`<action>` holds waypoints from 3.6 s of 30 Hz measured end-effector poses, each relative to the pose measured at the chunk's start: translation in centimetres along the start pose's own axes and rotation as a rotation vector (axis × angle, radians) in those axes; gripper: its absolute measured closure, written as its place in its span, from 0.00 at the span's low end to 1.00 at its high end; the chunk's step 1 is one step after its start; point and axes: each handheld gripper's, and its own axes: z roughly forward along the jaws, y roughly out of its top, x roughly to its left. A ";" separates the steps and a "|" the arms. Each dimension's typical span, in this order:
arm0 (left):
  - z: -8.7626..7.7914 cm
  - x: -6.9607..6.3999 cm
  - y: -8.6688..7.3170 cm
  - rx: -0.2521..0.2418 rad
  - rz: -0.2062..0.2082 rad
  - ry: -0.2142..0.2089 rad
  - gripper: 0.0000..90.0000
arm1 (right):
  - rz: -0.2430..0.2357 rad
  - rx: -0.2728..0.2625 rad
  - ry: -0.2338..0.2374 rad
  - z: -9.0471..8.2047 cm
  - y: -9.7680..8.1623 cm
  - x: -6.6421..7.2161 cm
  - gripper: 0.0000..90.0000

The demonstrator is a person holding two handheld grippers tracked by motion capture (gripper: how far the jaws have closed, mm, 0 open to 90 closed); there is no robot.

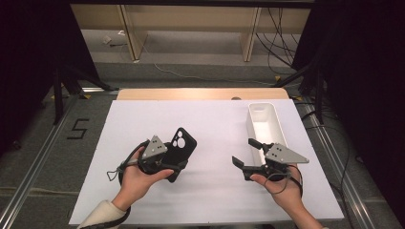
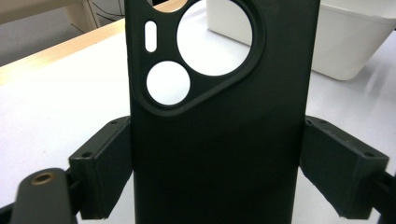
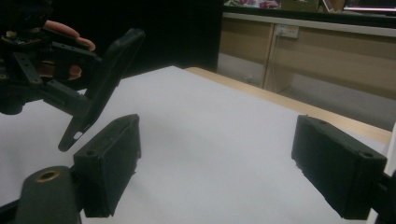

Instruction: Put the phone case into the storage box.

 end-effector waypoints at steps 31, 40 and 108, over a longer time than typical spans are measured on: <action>1.8 -2.4 0.6 0.005 0.038 -0.022 0.16 | 0.015 -0.018 0.027 3.4 2.1 1.0 0.20; 2.5 -3.1 0.8 0.016 0.058 -0.023 0.16 | 0.024 -0.034 0.038 4.0 2.9 1.2 0.20; 4.6 -6.4 1.4 0.016 0.133 -0.034 0.16 | 0.120 0.080 0.100 7.9 2.9 2.7 0.72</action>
